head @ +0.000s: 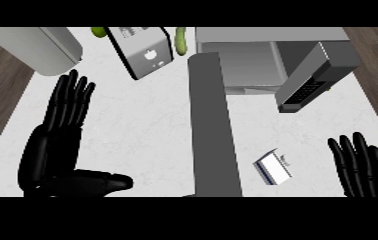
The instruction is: Pick up the milk, place it into the microwave and close the microwave
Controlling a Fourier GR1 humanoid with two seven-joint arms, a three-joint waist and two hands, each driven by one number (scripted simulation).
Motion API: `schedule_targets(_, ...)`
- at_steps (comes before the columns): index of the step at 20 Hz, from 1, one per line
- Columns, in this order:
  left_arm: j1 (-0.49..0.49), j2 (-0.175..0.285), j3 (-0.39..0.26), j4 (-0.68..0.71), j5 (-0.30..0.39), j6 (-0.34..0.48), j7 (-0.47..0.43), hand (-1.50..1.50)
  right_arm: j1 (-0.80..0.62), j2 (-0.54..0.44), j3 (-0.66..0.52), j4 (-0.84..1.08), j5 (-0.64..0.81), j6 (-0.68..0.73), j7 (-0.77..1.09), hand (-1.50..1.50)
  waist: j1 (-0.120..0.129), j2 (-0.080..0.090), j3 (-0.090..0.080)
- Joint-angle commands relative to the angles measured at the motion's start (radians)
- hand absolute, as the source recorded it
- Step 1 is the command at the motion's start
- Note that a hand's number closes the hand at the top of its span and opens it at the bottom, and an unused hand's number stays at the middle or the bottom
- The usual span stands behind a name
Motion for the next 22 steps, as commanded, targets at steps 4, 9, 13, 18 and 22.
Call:
schedule_targets(4,0.123,-0.033,-0.255,-0.042,-0.069,0.172,-0.027,-1.5,0.282,-0.044,-0.017,0.01,-0.055,0.1,-0.219,-1.5,0.004,-0.002,-0.001)
schedule_targets(9,0.167,-0.034,-0.288,0.035,-0.088,0.163,-0.152,-1.5,0.399,-0.047,-0.017,0.13,-0.016,0.123,-0.41,-1.5,0.007,0.0,-0.001)
schedule_targets(13,0.215,-0.034,-0.42,0.064,-0.114,0.258,-0.219,-1.5,0.324,-0.047,-0.083,0.221,-0.038,0.115,-0.424,-1.5,0.014,0.002,-0.002)
schedule_targets(18,0.234,-0.034,-0.394,0.078,-0.097,0.245,-0.248,-1.5,0.304,-0.016,-0.08,0.387,0.04,0.087,-0.588,-1.5,0.016,0.002,-0.002)
schedule_targets(22,0.256,-0.034,-0.464,0.082,-0.125,0.291,-0.276,-1.5,0.252,0.042,-0.065,0.512,0.082,0.018,-0.637,-1.5,0.018,0.002,-0.001)
